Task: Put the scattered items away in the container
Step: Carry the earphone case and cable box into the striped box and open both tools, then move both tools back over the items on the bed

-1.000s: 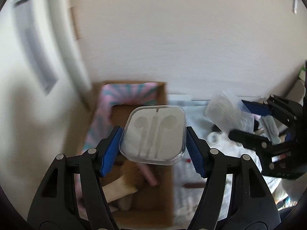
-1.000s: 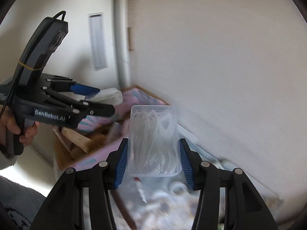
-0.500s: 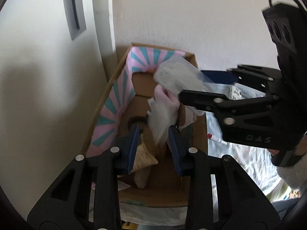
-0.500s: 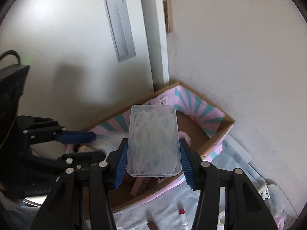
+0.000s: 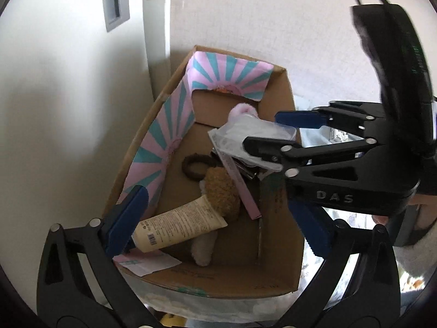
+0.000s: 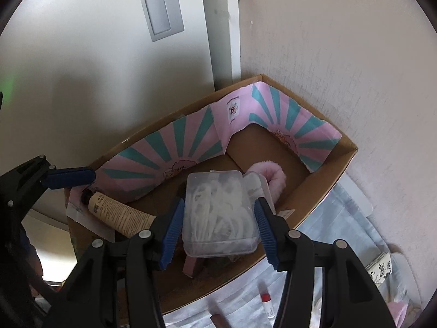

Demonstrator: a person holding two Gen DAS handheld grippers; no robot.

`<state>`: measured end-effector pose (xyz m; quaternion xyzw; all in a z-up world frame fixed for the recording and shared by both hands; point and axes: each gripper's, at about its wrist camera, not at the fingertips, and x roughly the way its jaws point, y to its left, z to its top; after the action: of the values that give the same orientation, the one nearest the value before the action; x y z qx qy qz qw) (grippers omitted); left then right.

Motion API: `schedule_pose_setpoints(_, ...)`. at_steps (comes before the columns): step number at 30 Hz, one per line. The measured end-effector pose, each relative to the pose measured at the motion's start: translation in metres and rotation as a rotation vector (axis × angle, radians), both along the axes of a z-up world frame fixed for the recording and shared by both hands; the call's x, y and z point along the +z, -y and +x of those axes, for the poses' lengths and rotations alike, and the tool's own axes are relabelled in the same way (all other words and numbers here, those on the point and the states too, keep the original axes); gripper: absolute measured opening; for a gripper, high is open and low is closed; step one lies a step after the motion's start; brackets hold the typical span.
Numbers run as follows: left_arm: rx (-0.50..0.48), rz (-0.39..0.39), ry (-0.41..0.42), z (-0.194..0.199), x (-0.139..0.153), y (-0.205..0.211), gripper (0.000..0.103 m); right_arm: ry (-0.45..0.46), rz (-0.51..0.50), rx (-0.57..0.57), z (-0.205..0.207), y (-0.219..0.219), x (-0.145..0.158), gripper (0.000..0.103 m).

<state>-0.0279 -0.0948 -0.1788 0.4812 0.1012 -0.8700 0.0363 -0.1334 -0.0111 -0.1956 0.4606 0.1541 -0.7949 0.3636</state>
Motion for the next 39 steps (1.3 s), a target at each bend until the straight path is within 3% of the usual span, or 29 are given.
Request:
schedule_pose_setpoints(11, -0.023, -0.006, -0.010, 0.000, 0.006, -0.003, 0.102, -0.032, -0.029, -0.069, -0.004, -0.015, 0.012, 0.050)
schedule_pose_setpoints(20, -0.082, -0.026, -0.028, 0.000, 0.020, -0.020, 0.102, -0.041, -0.059, -0.145, 0.001, -0.056, 0.023, 0.050)
schedule_pose_setpoints(30, -0.201, -0.040, -0.051, -0.018, 0.038, -0.064, 0.102, -0.076, -0.103, -0.309, 0.011, -0.126, 0.037, 0.050)
schedule_pose_setpoints(39, -0.411, -0.086, -0.049, -0.033, 0.039, -0.134, 0.102, -0.097, -0.071, -0.538, 0.033, -0.231, 0.030, 0.050)
